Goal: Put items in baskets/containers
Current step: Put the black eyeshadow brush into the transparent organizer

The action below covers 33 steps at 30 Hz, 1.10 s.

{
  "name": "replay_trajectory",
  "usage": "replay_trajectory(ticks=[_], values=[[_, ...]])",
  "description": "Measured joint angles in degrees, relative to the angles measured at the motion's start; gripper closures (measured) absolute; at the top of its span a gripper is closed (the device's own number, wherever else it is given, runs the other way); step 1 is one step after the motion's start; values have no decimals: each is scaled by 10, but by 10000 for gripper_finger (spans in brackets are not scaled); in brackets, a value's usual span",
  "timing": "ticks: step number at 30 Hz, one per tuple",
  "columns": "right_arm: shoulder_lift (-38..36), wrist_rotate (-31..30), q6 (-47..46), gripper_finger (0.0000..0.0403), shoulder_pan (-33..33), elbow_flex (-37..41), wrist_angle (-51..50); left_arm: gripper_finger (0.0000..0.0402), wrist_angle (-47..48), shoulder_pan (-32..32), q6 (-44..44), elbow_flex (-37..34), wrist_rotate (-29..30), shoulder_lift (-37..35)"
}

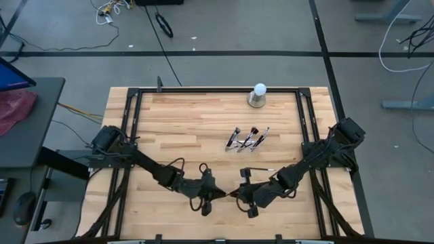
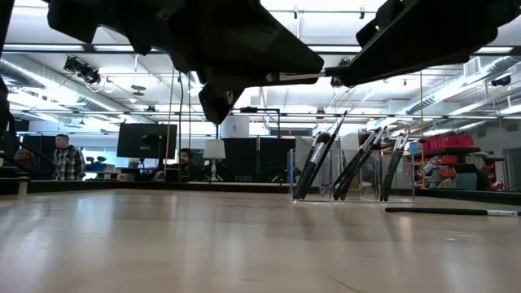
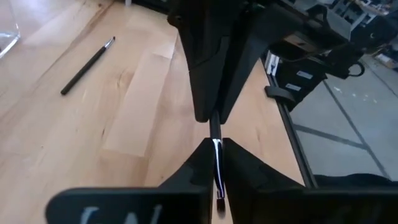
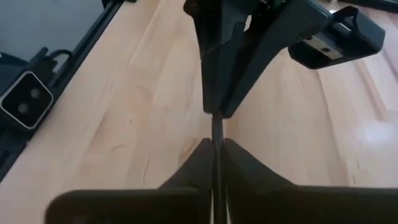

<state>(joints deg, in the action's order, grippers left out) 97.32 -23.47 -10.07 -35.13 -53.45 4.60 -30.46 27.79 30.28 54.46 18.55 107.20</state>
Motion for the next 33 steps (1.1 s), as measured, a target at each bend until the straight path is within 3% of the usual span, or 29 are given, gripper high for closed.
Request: replay_trajectory(ticks=[4,7,13,17,21,28,33], values=[[0,-3,-39,385,-4,20,29,359,-3,-2,-42,0,0,0],[0,-17,-58,392,-13,78,110,325,-5,-10,-78,0,-15,-12],[1,-98,-71,392,-54,231,440,228,79,-30,-110,0,-95,-91],[0,-100,16,392,-78,287,667,186,90,-12,-191,-2,-32,-107],[0,-53,114,392,-79,286,775,174,-37,19,-319,-2,20,-68],[0,2,183,392,-65,221,771,190,-385,40,-524,3,31,19],[0,6,220,392,-62,187,754,204,-430,35,-565,50,8,50]])
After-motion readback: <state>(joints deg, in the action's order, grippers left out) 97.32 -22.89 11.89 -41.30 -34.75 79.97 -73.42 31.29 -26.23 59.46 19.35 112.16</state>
